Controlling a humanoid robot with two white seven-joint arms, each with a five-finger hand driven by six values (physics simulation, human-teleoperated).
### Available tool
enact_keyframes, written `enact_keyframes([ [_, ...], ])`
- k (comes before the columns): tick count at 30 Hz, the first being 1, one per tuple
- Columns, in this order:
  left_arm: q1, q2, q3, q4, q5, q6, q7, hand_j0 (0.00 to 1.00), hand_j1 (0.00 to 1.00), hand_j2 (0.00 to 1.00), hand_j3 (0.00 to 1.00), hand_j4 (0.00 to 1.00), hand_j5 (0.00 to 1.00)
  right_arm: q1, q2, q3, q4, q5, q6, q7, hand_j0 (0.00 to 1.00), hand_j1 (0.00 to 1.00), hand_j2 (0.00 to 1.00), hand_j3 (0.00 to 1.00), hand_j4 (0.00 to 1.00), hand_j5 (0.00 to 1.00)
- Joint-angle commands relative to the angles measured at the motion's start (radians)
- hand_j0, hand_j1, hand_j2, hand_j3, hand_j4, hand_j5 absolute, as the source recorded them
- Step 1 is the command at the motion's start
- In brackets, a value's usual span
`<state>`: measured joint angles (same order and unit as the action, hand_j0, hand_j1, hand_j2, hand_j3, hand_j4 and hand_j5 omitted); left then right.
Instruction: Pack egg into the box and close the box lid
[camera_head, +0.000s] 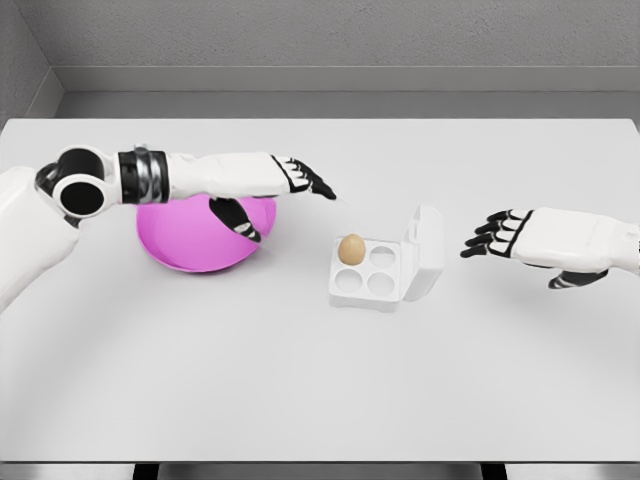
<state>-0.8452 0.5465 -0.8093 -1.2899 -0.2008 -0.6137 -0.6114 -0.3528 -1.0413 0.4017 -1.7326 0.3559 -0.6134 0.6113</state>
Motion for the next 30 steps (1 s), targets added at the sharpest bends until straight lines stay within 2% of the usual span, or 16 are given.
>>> enact_keyframes([
  [1, 0.0, 0.026, 0.022, 0.0, 0.011, 0.003, 0.0, 1.0, 1.0, 1.0, 1.0, 1.0, 1.0, 0.0, 0.014, 0.0, -0.002, -0.005, 0.003, 0.0, 1.0, 1.0, 1.0, 1.0, 1.0, 1.0],
  [9, 0.0, 0.032, 0.038, 0.009, 0.011, 0.003, 0.0, 1.0, 1.0, 1.0, 1.0, 1.0, 1.0, 0.0, 0.078, 0.028, -0.005, 0.046, 0.003, 0.0, 1.0, 1.0, 1.0, 1.0, 1.0, 1.0],
  [12, 0.0, 0.032, 0.059, 0.038, 0.012, 0.003, 0.0, 1.0, 1.0, 1.0, 1.0, 1.0, 1.0, -0.008, 0.078, 0.028, -0.008, 0.046, 0.003, 0.0, 1.0, 1.0, 1.0, 1.0, 1.0, 1.0],
  [21, 0.0, 0.032, 0.061, 0.04, 0.012, 0.003, 0.0, 1.0, 1.0, 1.0, 1.0, 1.0, 1.0, -0.032, 0.11, 0.034, -0.025, 0.04, 0.003, 0.0, 1.0, 1.0, 1.0, 1.0, 1.0, 1.0],
  [24, 0.0, 0.032, 0.062, 0.055, 0.012, 0.003, 0.0, 1.0, 1.0, 1.0, 1.0, 1.0, 1.0, -0.094, 0.142, 0.111, -0.025, 0.04, 0.003, 0.0, 1.0, 1.0, 1.0, 1.0, 1.0, 1.0],
  [26, 0.0, 0.032, 0.07, 0.063, 0.012, 0.003, 0.0, 1.0, 1.0, 1.0, 1.0, 1.0, 1.0, -0.106, 0.161, 0.12, -0.027, 0.04, 0.003, 0.0, 1.0, 1.0, 1.0, 1.0, 1.0, 1.0],
  [30, 0.0, 0.03, 0.073, 0.089, 0.012, 0.003, 0.0, 1.0, 1.0, 1.0, 1.0, 1.0, 1.0, -0.184, 0.208, 0.261, -0.025, 0.041, 0.003, 0.0, 1.0, 1.0, 1.0, 1.0, 1.0, 1.0],
])
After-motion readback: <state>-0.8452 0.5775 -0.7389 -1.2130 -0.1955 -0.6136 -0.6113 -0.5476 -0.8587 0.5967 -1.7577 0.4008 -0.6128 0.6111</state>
